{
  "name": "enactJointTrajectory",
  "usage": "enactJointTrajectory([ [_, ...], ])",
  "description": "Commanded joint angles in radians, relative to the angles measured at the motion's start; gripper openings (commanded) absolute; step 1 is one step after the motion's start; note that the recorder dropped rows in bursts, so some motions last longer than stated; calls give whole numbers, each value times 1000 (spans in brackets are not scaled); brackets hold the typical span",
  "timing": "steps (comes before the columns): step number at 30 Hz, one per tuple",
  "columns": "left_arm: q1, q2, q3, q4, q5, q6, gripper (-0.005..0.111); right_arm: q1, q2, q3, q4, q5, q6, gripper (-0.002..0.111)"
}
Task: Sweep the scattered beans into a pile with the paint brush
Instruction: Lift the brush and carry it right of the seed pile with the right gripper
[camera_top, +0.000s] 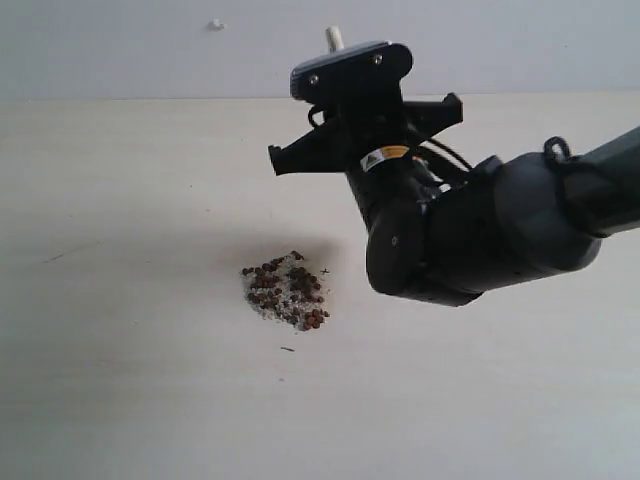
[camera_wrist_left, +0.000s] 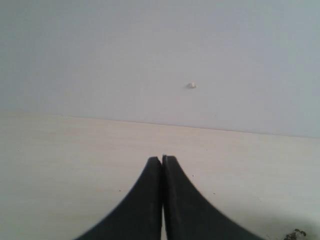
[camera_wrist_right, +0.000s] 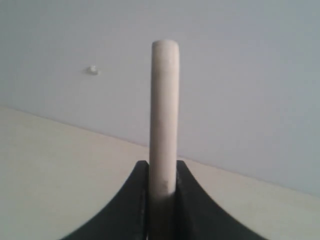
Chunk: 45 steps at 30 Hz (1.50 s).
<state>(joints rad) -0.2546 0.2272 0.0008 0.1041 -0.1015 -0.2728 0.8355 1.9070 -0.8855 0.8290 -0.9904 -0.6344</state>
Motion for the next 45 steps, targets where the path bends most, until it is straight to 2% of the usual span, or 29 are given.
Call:
enactJointTrajectory([
  [1, -6, -6, -1, -3, 2, -7, 0, -6, -136, -9, 104, 111, -282, 0],
  [6, -6, -6, -1, -3, 2, -7, 0, -105, -291, -9, 275, 439, -509, 0],
  [9, -6, -6, -1, -3, 2, -7, 0, -216, -349, -9, 364, 722, -587, 0],
  [13, -6, -6, -1, -3, 2, -7, 0, -370, -367, -16, 377, 1110, -552, 0],
  [17, -6, -6, -1, -3, 2, -7, 0, -487, -327, -41, 375, 1336, -386, 0],
  [22, -6, -6, -1, -3, 2, -7, 0, -562, -273, -49, 372, 1416, -200, 0],
  [29, -6, -6, -1, -3, 2, -7, 0, -569, -175, -49, 369, 1429, -74, 0],
  [34, -6, -6, -1, -3, 2, -7, 0, -569, -80, -49, 362, 1498, -91, 0],
  [40, -6, -6, -1, -3, 2, -7, 0, -570, 7, -49, 370, 1485, -105, 0],
  [45, -6, -6, -1, -3, 2, -7, 0, -570, 36, -49, 474, 1500, -199, 0],
])
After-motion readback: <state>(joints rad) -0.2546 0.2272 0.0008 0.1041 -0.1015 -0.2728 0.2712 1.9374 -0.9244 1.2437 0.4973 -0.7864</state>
